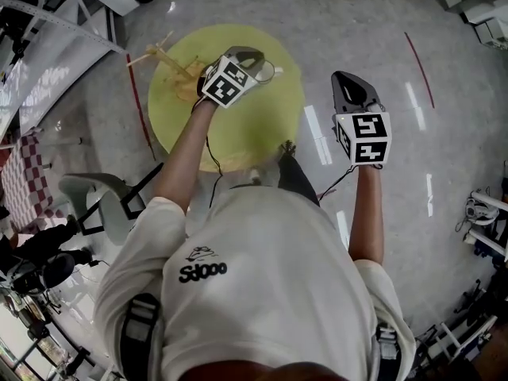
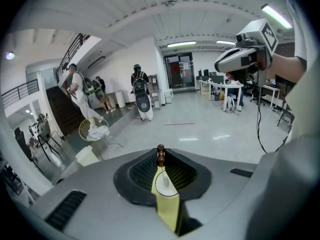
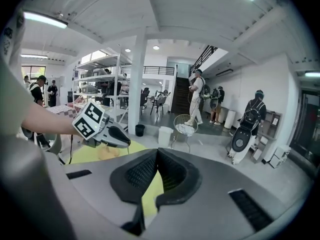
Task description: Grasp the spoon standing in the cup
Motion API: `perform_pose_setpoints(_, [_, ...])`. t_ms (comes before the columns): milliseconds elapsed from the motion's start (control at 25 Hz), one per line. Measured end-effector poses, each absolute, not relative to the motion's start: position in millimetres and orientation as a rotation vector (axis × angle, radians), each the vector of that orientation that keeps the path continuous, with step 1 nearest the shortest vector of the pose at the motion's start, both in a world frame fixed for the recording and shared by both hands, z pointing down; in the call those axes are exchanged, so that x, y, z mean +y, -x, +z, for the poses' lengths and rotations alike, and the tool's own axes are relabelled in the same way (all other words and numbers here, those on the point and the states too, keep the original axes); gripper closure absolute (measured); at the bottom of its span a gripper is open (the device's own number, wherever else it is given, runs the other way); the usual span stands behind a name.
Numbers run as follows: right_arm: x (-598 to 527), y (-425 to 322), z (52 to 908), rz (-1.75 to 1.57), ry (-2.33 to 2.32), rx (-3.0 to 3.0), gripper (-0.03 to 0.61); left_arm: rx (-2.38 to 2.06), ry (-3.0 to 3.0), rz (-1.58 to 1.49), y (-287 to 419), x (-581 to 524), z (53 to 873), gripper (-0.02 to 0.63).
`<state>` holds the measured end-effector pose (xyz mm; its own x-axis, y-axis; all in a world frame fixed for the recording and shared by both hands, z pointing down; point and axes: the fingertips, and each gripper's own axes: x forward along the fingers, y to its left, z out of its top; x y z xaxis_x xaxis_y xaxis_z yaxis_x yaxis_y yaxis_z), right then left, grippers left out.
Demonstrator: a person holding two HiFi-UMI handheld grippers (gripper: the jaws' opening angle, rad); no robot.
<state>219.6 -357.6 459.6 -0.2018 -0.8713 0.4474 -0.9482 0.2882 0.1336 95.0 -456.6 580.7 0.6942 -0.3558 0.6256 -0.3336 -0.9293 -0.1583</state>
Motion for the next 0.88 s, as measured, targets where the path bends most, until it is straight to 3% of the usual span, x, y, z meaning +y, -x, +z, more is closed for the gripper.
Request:
perform_pose_setpoints(320, [-323.2,-203.4,420.1,0.142,-1.735,-2.138,0.557,0.633,2.725,-0.812,-72.3,-409.6,492.0,0.551])
perform_pose_setpoints(880, [-285.8,-152.0,382.6,0.034,-1.75,-2.206,0.557,0.731,2.568,-0.67,-25.6,-353.2,412.7,0.551])
